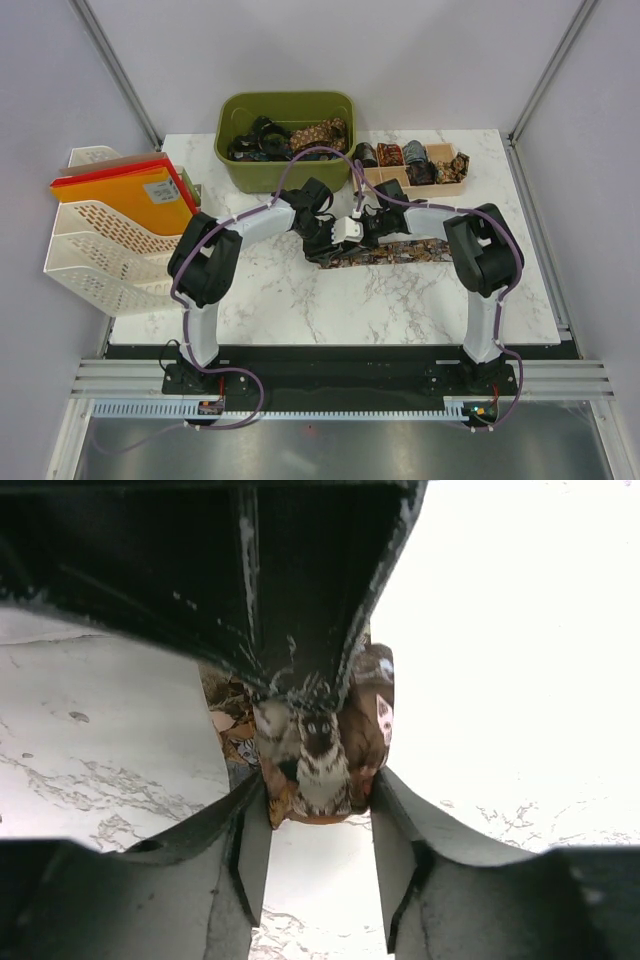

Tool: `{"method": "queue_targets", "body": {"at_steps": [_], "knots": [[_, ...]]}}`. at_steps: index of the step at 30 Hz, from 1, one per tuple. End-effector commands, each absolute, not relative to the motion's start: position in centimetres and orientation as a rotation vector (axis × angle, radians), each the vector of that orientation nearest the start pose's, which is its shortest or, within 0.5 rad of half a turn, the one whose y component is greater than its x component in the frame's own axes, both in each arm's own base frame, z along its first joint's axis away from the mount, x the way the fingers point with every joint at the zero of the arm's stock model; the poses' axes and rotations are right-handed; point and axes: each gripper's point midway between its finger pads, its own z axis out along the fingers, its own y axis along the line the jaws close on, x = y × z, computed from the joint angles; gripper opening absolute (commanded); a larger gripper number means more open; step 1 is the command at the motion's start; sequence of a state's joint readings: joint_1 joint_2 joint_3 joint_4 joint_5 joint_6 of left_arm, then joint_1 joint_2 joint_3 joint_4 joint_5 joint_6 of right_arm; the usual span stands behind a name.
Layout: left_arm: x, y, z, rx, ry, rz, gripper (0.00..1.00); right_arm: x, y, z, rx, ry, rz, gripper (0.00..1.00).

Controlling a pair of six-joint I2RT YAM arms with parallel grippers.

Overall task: Roll the ties
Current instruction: Roll the tie at the center of the board.

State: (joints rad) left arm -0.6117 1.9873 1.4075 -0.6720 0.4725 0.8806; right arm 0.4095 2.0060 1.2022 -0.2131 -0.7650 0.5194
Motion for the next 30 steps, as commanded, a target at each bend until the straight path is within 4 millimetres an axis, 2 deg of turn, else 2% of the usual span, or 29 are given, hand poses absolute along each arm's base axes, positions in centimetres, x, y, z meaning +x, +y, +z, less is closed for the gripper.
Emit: {"method": "queue_targets", "body": {"at_steps": [1, 5, 8, 9, 11, 12, 16, 18, 20, 21, 22, 23, 24, 25, 26, 27, 28, 29, 30], "knots": [[29.8, -26.9, 1.9, 1.958, 1.950, -0.633, 0.53, 32.6, 27.1, 2.3, -0.162, 2.760, 1.182, 0.00], [30.3, -27.1, 3.5, 1.922, 1.904, -0.661, 0.63, 32.3, 26.0, 0.7, -0.135, 2.807, 1.129, 0.00], [30.7, -27.5, 6.1, 1.855, 1.851, -0.709, 0.85, 32.2, 25.4, -0.7, -0.126, 2.840, 1.100, 0.00], [31.4, -27.6, 7.4, 1.805, 1.827, -0.707, 0.99, 32.2, 25.3, -1.0, -0.125, 2.846, 1.095, 0.00], [31.7, -27.4, 8.7, 1.751, 1.794, -0.725, 1.00, 32.1, 25.1, -1.7, -0.127, 2.862, 1.082, 0.00], [32.5, -26.8, 10.4, 1.703, 1.758, -0.703, 1.00, 32.1, 25.1, -1.8, -0.133, 2.862, 1.078, 0.00], [32.5, -25.7, 12.8, 1.618, 1.666, -0.745, 1.00, 32.0, 25.1, -2.1, -0.150, 2.866, 1.085, 0.00], [32.8, -25.4, 13.0, 1.553, 1.738, -0.739, 1.00, 32.0, 25.2, -2.0, -0.160, 2.863, 1.088, 0.00], [33.5, -24.9, 11.9, 1.520, 1.838, -0.714, 1.00, 32.1, 25.5, -1.8, -0.170, 2.853, 1.091, 0.00], [34.3, -24.6, 12.6, 1.498, 1.850, -0.726, 1.00, 32.0, 25.8, -1.8, -0.177, 2.851, 1.100, 0.00], [33.4, -24.6, 11.6, 1.489, 1.908, -0.833, 1.00, 32.3, 26.0, -1.6, -0.184, 2.836, 1.101, 0.00], [33.6, -24.4, 11.9, 1.472, 1.914, -0.873, 1.00, 32.3, 26.3, -1.6, -0.190, 2.830, 1.104, 0.00], [34.5, -24.1, 12.7, 1.466, 1.886, -0.874, 1.00, 32.4, 26.6, -1.3, -0.196, 2.817, 1.112, 0.00], [34.8, -23.8, 12.7, 1.473, 1.882, -0.845, 1.00, 32.5, 26.8, -1.4, -0.200, 2.815, 1.113, 0.00], [35.8, -23.9, 14.5, 1.470, 1.798, -0.773, 1.00, 32.5, 26.9, -1.4, -0.201, 2.812, 1.113, 0.00], [35.6, -23.2, 14.2, 1.427, 1.805, -0.754, 1.00, 32.7, 27.4, -1.2, -0.211, 2.799, 1.119, 0.00], [35.5, -23.1, 15.2, 1.398, 1.758, -0.761, 1.00, 32.6, 27.4, -1.2, -0.211, 2.800, 1.116, 0.00], [35.1, -23.0, 18.0, 1.381, 1.659, -0.744, 1.00, 32.6, 27.6, -1.2, -0.216, 2.796, 1.116, 0.00], [33.6, -23.0, 18.0, 1.399, 1.618, -0.802, 1.00, 32.7, 28.0, -1.0, -0.224, 2.787, 1.120, 0.00]]}}
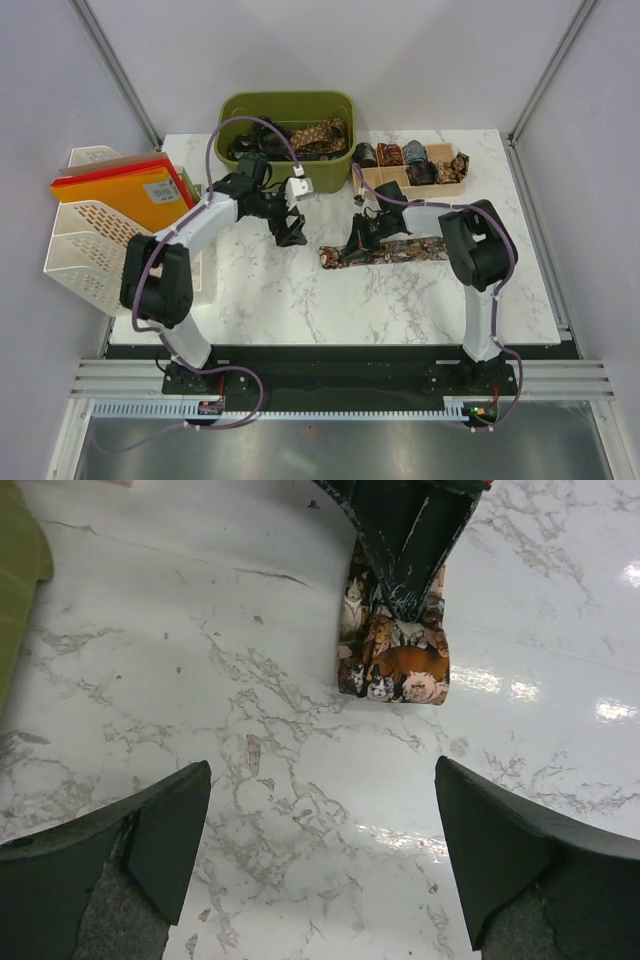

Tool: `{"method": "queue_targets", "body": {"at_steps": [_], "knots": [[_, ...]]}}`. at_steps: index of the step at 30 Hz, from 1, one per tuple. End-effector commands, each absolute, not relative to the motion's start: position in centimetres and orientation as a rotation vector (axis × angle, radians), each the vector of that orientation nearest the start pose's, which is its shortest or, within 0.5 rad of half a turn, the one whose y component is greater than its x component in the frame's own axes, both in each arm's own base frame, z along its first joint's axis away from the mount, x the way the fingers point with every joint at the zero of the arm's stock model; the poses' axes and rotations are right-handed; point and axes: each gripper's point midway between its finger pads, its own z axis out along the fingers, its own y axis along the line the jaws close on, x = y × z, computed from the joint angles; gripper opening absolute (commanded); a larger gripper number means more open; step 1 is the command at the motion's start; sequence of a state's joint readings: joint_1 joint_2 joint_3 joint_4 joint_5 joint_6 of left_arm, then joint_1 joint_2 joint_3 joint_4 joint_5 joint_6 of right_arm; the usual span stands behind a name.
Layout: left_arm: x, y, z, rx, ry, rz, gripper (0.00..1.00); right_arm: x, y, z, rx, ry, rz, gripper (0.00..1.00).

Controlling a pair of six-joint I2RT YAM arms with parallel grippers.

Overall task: Roll the ties
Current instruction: Roll the tie at the center of the board.

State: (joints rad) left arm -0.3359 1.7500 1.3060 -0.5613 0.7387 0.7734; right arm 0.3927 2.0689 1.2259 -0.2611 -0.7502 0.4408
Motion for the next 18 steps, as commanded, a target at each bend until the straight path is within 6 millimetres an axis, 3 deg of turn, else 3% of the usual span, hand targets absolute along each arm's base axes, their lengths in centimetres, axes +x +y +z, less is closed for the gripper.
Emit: {"method": "queue_targets", "body": {"at_steps": [1, 6, 7, 8, 13, 15, 16, 18], "knots": [[32.7, -23.0, 19.0, 1.392, 1.597, -0.814, 1.00, 32.6, 28.2, -0.9, -0.232, 2.784, 1.123, 0.00], [29.0, -22.0, 15.5, 1.521, 1.671, -0.927, 1.00, 32.4, 29.9, -0.4, -0.268, 2.752, 1.145, 0.00], [28.7, -21.8, 15.0, 1.652, 1.566, -0.896, 1.00, 32.5, 30.2, -0.3, -0.272, 2.746, 1.143, 0.00], [27.6, -21.3, 12.8, 1.681, 1.644, -0.959, 1.00, 32.4, 30.7, -0.4, -0.279, 2.739, 1.151, 0.00], [28.1, -20.7, 8.7, 1.636, 1.780, -0.916, 1.00, 31.2, 31.9, -1.0, -0.287, 2.758, 1.184, 0.00], [29.9, -20.6, 7.9, 1.616, 1.797, -0.758, 1.00, 30.8, 32.1, -1.2, -0.293, 2.762, 1.186, 0.00], [29.1, -20.6, 6.6, 1.635, 1.818, -0.741, 1.00, 30.7, 32.3, -1.3, -0.290, 2.762, 1.193, 0.00], [30.1, -20.6, 6.3, 1.603, 1.825, -0.649, 1.00, 30.4, 32.6, -1.3, -0.289, 2.764, 1.203, 0.00]]}}
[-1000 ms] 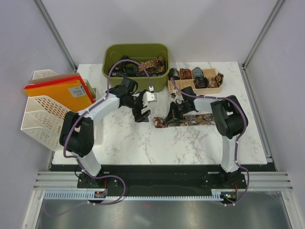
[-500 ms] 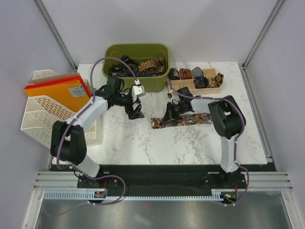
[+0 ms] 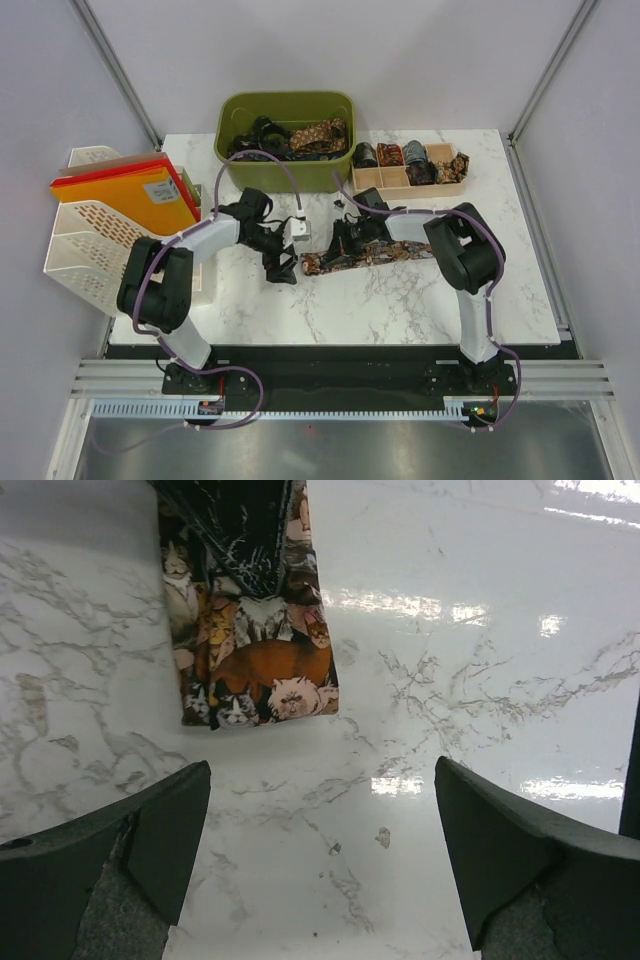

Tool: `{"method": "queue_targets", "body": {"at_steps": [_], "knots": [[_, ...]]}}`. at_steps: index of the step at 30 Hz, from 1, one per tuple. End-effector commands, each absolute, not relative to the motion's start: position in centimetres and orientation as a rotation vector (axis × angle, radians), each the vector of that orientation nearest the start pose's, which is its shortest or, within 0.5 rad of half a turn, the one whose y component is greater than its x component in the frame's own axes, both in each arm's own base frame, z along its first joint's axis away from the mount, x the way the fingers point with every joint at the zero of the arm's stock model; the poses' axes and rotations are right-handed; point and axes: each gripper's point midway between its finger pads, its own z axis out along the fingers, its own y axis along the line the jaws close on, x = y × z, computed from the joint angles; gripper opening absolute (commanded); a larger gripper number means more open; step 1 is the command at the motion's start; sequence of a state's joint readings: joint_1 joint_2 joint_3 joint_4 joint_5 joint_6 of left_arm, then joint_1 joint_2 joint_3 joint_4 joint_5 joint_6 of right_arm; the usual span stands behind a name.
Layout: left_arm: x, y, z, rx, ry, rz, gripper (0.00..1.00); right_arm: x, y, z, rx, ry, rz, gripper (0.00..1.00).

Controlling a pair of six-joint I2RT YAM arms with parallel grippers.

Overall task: Roll the ties
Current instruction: Roll the tie at the center of the board.

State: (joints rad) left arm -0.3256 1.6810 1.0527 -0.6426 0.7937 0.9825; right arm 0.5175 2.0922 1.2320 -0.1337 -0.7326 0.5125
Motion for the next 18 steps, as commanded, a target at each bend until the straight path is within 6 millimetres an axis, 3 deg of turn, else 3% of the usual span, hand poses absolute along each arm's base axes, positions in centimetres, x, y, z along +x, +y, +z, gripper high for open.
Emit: {"method": "queue_targets", "body": {"at_steps": [1, 10, 18], "knots": [[29.6, -20.6, 5.7, 1.605, 1.833, -0.654, 1.00, 30.4, 32.7, -1.3, -0.286, 2.760, 1.208, 0.00], [30.8, -20.7, 4.8, 1.567, 1.805, -0.541, 1.00, 29.7, 32.5, -1.8, -0.246, 2.772, 1.204, 0.00], [28.3, -21.9, 4.4, 1.693, 1.730, -0.617, 1.00, 29.5, 32.4, -1.9, -0.245, 2.775, 1.215, 0.00]]}}
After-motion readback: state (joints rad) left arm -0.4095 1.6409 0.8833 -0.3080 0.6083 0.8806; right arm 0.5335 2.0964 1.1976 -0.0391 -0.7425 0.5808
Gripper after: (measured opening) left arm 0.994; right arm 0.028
